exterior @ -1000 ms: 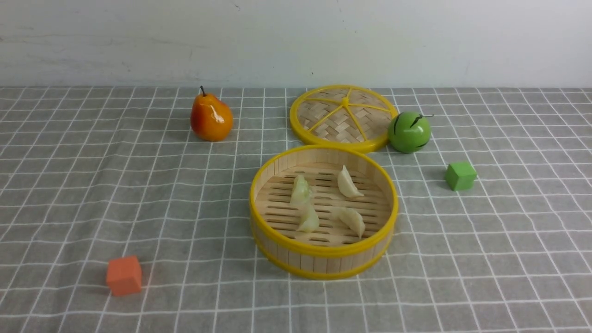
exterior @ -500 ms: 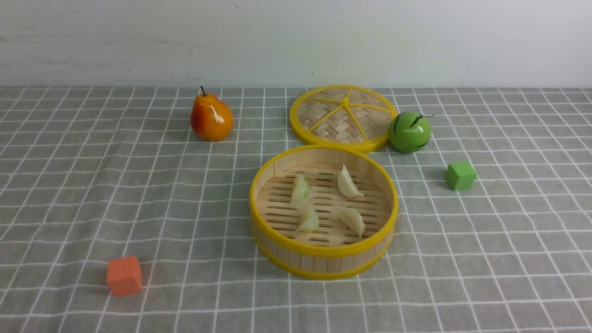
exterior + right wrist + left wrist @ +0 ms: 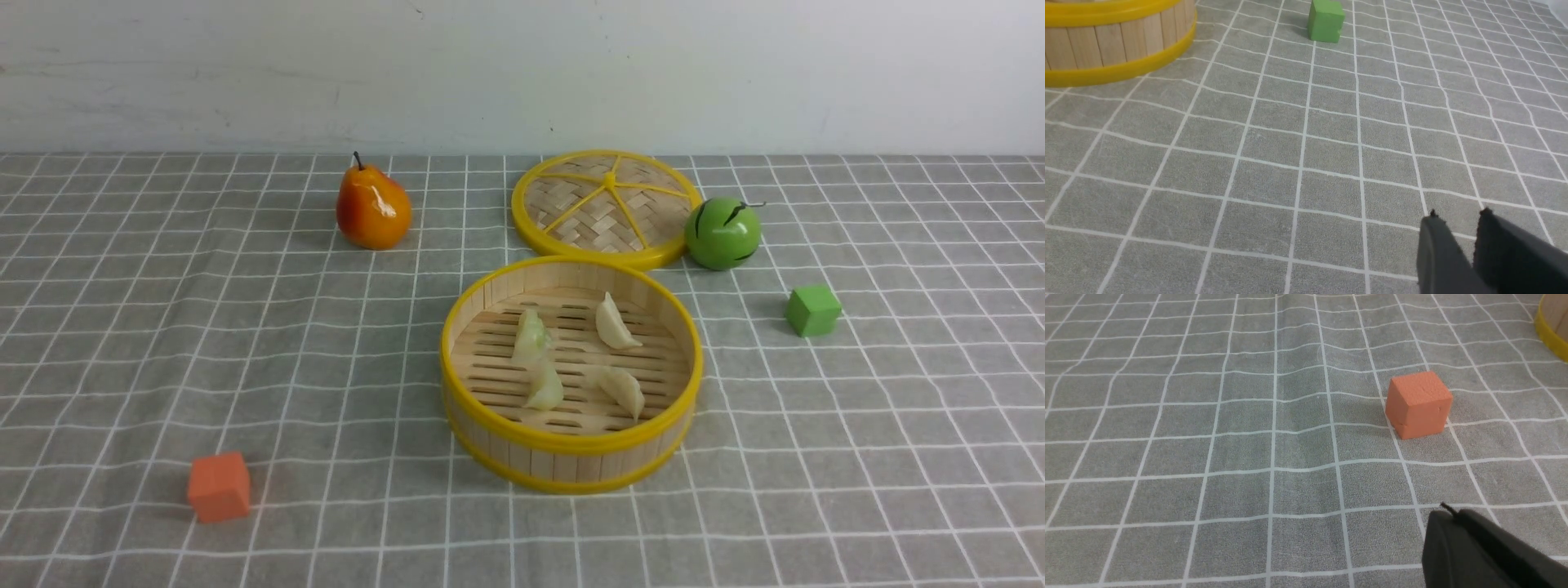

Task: Put the dumplings into the steamer on the table with the grey tablecloth.

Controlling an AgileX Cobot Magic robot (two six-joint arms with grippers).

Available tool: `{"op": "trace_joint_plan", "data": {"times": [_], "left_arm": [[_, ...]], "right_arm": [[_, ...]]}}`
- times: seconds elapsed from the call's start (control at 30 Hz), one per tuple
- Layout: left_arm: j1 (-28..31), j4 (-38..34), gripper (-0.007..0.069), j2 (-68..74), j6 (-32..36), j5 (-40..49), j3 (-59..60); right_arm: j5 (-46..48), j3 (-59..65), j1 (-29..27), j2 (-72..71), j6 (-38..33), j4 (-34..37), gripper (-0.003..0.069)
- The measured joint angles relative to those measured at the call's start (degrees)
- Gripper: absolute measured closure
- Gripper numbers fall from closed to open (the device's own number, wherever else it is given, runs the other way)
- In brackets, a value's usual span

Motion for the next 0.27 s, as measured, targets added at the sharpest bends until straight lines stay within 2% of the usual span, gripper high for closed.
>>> {"op": "trace_joint_plan", "data": {"times": [0.27], "left_arm": [[0.0, -0.1, 0.0634, 0.0, 0.0, 0.0, 0.0]], "right_arm": [[0.0, 0.0, 0.0, 0.0, 0.0, 0.0, 0.0502]]}}
